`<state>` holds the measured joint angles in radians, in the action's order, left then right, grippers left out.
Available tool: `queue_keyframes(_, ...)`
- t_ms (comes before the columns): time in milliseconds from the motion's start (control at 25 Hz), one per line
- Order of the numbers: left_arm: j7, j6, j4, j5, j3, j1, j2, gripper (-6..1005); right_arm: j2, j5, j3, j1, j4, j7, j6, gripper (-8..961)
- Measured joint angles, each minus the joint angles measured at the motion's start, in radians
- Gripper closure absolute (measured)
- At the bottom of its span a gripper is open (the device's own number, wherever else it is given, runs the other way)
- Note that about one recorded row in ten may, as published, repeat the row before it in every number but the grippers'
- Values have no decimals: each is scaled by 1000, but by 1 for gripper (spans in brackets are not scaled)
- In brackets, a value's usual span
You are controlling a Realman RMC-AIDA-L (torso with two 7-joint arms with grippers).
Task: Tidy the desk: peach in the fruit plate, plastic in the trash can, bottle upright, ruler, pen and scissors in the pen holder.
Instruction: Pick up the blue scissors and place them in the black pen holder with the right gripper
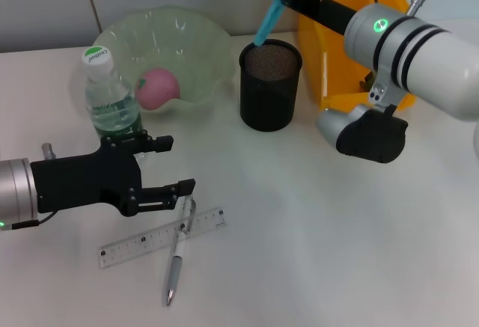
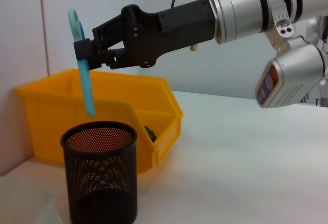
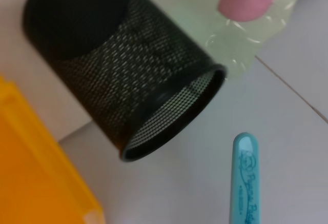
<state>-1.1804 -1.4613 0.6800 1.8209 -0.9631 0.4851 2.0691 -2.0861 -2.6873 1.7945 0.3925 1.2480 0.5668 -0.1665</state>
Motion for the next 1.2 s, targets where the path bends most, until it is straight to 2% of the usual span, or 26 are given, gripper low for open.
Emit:
queue_keyframes(280,28,31,-42,-10,-1,11,0,239,2,-2,39,-39,-9,-89,58,713)
queue_keyframes(680,39,33,-50,-25,-2,13,1,239,-1,-10,59,-36,-95,-145,191,698)
queue_keyframes(1200,80,33,-58,-50,-1,14,0,241,-7,-8,71,-40,-146,-203,227,645)
